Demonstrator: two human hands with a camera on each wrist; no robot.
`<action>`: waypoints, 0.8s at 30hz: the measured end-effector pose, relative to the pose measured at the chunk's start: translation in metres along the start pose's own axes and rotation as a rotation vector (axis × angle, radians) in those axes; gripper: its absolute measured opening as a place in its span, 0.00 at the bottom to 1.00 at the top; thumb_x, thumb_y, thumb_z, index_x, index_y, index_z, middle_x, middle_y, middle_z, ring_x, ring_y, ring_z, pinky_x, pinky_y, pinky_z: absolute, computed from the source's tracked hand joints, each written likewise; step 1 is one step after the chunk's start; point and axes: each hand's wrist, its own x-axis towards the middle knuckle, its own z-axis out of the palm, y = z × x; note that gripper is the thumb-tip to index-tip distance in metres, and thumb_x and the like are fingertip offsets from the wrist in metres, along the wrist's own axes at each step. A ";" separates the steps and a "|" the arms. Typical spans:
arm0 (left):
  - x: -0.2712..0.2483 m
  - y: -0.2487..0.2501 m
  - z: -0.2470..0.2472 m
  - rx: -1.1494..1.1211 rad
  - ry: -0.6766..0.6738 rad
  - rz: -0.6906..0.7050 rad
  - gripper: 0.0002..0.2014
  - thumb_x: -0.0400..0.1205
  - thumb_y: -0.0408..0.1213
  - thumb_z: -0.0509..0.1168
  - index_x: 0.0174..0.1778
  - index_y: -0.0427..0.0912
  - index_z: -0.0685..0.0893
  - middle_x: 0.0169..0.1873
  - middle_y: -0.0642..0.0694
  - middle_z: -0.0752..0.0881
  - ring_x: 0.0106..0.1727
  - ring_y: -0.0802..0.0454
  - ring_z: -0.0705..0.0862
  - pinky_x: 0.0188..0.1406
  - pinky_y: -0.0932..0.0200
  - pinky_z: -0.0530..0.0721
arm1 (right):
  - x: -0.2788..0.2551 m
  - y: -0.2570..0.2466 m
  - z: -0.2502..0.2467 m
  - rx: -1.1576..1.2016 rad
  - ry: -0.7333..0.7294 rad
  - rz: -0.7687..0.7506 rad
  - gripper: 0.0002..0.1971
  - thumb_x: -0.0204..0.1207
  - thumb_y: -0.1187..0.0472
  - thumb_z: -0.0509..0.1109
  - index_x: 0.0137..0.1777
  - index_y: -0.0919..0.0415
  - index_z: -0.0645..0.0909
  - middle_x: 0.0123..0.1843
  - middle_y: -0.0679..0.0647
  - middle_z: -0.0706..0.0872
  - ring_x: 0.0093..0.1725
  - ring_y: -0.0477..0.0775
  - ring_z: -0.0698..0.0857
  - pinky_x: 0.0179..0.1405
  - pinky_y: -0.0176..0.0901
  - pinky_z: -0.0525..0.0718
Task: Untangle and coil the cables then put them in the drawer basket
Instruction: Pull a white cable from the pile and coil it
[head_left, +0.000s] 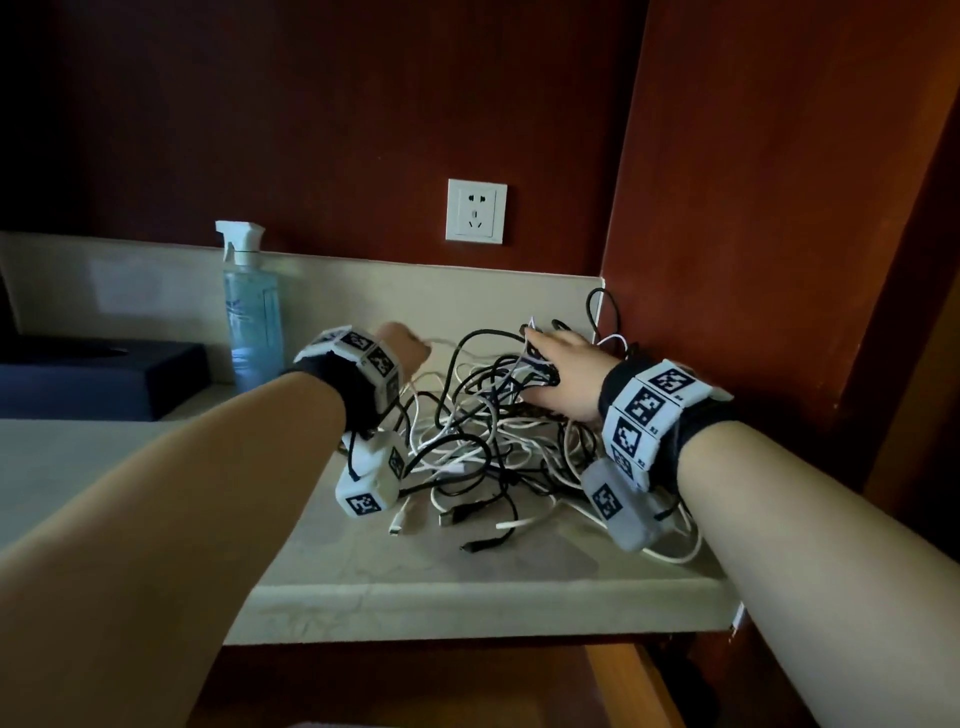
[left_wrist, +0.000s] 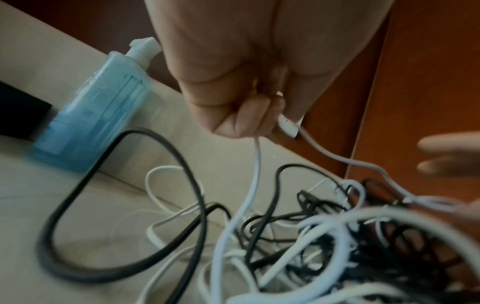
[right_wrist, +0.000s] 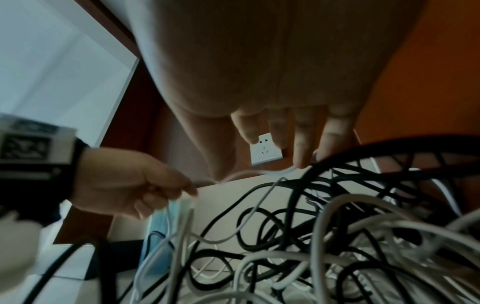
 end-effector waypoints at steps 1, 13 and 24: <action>-0.002 0.004 -0.005 -0.140 0.035 0.034 0.12 0.86 0.41 0.59 0.52 0.38 0.84 0.31 0.44 0.80 0.30 0.49 0.77 0.26 0.62 0.73 | 0.002 0.003 0.000 0.019 0.032 0.018 0.42 0.77 0.48 0.67 0.83 0.51 0.44 0.84 0.56 0.46 0.82 0.57 0.53 0.79 0.44 0.57; -0.040 -0.004 -0.105 -0.333 0.188 0.302 0.10 0.81 0.44 0.66 0.34 0.49 0.80 0.31 0.50 0.81 0.35 0.55 0.78 0.42 0.60 0.78 | 0.006 -0.002 -0.028 -0.064 0.242 0.096 0.12 0.81 0.60 0.60 0.54 0.63 0.84 0.58 0.62 0.82 0.58 0.63 0.80 0.59 0.45 0.78; -0.050 -0.068 -0.115 0.099 0.118 0.175 0.19 0.86 0.44 0.57 0.28 0.45 0.72 0.26 0.50 0.74 0.32 0.50 0.73 0.32 0.60 0.68 | -0.017 -0.043 -0.087 0.147 0.738 -0.059 0.10 0.81 0.58 0.63 0.56 0.59 0.84 0.58 0.57 0.80 0.57 0.56 0.78 0.45 0.34 0.66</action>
